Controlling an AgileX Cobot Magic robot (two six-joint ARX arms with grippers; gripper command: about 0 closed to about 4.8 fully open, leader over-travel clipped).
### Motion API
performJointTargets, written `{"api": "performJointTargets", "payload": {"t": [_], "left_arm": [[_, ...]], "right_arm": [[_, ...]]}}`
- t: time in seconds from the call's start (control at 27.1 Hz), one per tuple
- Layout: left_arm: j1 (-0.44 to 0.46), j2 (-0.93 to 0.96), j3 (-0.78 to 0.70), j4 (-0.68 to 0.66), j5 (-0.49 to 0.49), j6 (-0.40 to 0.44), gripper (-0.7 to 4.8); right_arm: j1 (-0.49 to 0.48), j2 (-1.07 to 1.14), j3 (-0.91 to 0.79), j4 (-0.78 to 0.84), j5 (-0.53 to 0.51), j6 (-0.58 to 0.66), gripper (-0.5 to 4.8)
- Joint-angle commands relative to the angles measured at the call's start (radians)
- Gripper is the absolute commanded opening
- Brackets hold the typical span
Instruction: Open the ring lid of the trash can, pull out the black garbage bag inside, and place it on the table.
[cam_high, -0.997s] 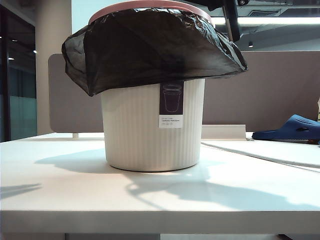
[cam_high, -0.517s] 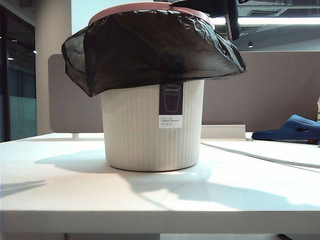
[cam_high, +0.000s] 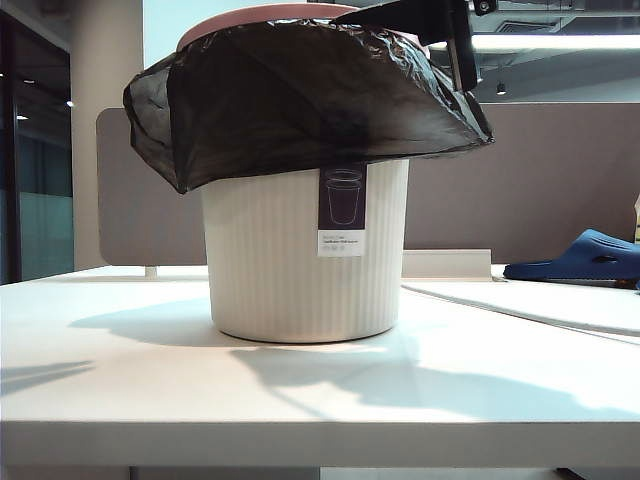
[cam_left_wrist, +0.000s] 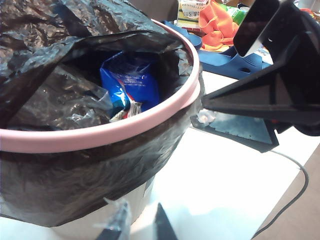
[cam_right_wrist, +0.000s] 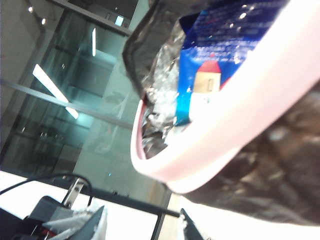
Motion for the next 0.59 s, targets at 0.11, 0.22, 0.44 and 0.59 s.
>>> {"api": "performJointTargets", "payload": {"t": [0.11,0.22,0.44,0.59], "left_arm": [[0.000,-0.002,0.005,-0.003,0.002,0.002,0.67],[0.000,0.000,0.005,-0.006,0.012,0.003,0.67],[0.000,0.000,0.005,-0.042,0.016,0.036,0.67],[0.000,0.000,0.005,-0.061,0.016,0.044,0.67]], "right_arm": [[0.000,-0.003,0.006,0.015,0.045,0.000,1.81],[0.000,-0.003,0.006,0.018,0.049,0.000,1.81],[0.000,-0.003,0.006,0.060,0.051,0.011,1.81],[-0.002,-0.003,0.006,0.079,0.052,0.019,1.81]]}}
